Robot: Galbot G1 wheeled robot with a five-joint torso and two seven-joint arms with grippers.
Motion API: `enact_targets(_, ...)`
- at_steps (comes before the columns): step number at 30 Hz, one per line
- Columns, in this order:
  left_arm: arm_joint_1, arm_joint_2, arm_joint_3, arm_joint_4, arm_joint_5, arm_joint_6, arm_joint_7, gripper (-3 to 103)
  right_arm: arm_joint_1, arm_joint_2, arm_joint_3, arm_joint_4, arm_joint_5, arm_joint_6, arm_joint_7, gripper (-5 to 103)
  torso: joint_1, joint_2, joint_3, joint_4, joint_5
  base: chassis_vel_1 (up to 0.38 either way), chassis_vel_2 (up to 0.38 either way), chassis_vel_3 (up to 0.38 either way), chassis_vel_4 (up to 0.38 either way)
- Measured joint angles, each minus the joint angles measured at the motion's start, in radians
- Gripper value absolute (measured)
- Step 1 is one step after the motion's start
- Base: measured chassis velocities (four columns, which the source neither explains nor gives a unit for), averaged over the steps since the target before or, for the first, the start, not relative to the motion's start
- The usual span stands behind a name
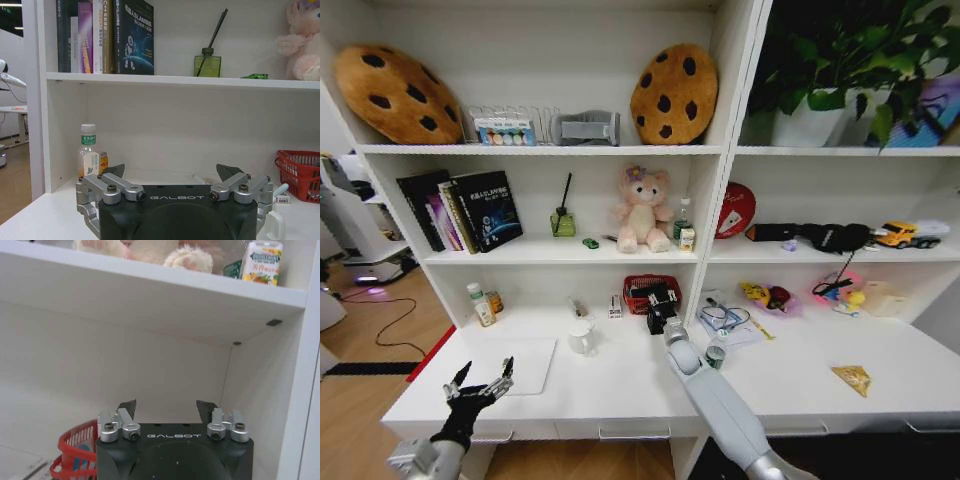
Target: Organize the objects on the table.
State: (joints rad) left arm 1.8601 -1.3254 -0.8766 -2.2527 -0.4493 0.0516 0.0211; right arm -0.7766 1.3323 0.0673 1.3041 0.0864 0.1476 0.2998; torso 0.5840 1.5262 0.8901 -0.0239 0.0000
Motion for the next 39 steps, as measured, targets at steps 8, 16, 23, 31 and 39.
enact_targets(8, 0.000, 0.000, 0.000, 0.000, 0.000, 0.000, 0.000, 100, -0.058, -0.020, 0.006, 0.120, 0.036, -0.032, 0.048, 95, 0.000, 0.000, 0.000, 0.0003, -0.0001, 0.000, 0.000, 0.000, 0.000)
enact_targets(16, 0.000, 0.000, 0.000, 0.000, 0.000, 0.000, 0.000, 100, -0.241, -0.070, -0.016, 0.474, 0.147, -0.315, 0.296, 100, 0.000, 0.000, 0.000, 0.0000, -0.0001, 0.000, 0.000, 0.000, 0.000)
enact_targets(23, 0.000, 0.000, 0.000, 0.000, 0.000, 0.000, 0.000, 100, -0.439, -0.114, 0.050, 0.747, 0.285, -0.490, 0.480, 100, 0.000, 0.000, 0.000, -0.0003, -0.0001, 0.000, 0.000, 0.000, 0.000)
enact_targets(31, 0.000, 0.000, 0.000, 0.000, 0.000, 0.000, 0.000, 100, -0.491, -0.149, 0.135, 0.829, 0.431, -0.522, 0.607, 100, 0.000, 0.000, 0.000, 0.0001, 0.0000, 0.000, 0.000, 0.000, 0.000)
enact_targets(39, 0.000, 0.000, 0.000, 0.000, 0.000, 0.000, 0.000, 100, -0.555, -0.121, 0.181, 0.836, 0.584, -0.529, 0.683, 100, 0.000, 0.000, 0.000, 0.0000, -0.0001, 0.000, 0.000, 0.000, 0.000)
